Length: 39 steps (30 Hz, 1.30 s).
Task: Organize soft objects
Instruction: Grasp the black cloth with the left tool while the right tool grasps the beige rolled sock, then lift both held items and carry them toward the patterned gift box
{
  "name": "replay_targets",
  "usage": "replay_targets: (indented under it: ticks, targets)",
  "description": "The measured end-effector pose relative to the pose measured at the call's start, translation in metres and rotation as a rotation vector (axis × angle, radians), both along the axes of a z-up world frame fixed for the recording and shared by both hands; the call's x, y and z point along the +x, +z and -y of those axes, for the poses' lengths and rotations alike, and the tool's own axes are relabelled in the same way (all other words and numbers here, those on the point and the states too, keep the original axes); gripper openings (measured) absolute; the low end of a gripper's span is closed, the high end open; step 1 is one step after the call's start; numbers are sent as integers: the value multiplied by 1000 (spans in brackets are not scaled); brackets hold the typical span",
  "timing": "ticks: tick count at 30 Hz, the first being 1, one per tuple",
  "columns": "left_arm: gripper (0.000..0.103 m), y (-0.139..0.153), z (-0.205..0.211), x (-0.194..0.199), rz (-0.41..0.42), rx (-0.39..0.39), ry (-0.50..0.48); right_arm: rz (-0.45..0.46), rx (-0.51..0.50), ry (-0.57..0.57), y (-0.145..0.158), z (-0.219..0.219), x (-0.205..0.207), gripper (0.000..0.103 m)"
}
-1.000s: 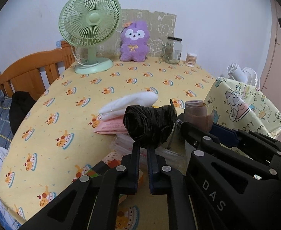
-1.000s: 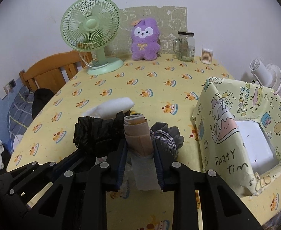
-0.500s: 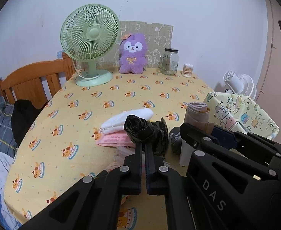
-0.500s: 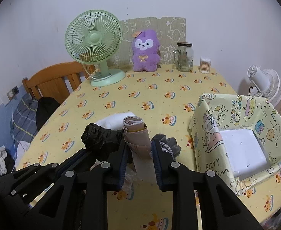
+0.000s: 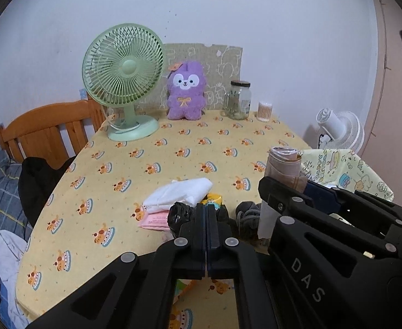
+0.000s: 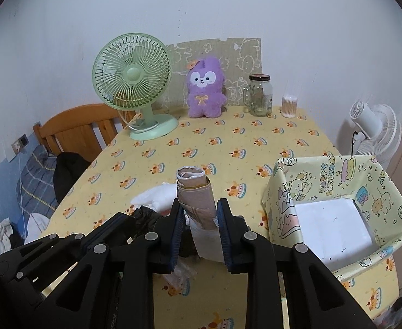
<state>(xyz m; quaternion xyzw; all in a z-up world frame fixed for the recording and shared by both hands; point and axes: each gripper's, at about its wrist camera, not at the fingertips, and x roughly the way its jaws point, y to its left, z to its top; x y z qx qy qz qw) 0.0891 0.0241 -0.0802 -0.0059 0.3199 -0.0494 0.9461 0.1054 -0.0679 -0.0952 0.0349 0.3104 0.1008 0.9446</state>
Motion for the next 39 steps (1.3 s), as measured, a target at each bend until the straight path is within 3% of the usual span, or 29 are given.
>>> replay_targets:
  ticks: [1, 2, 5, 7, 19, 21, 27, 33, 36, 39]
  targets:
    - [3, -2, -1, 2, -12, -6, 4, -7, 3, 3, -2, 0, 1, 28]
    - [22, -6, -2, 3, -26, -14, 8, -11, 0, 4, -4, -1, 1, 28]
    - [59, -14, -8, 7, -46, -22, 47, -22, -5, 18, -10, -4, 1, 28]
    - [67, -17, -9, 10, -48, -12, 49, -29, -3, 23, -14, -5, 3, 28]
    - [66, -44, -8, 36, -128, -39, 18, -105, -25, -6, -39, -6, 28, 28]
    - [47, -48, -10, 40, -140, -58, 4, -118, -26, -9, -42, -5, 31, 28]
    - [28, -47, -9, 39, -126, -61, -13, -128, -32, -8, -45, -5, 36, 28]
    - [25, -34, -6, 31, -93, -48, -5, -98, -22, -7, -35, -5, 29, 28]
    - [25, -26, -5, 26, -68, -33, -1, -80, -20, -5, -29, -3, 24, 18]
    - [25, -19, -4, 23, -48, -28, 1, -60, -17, -5, -22, -1, 19, 17]
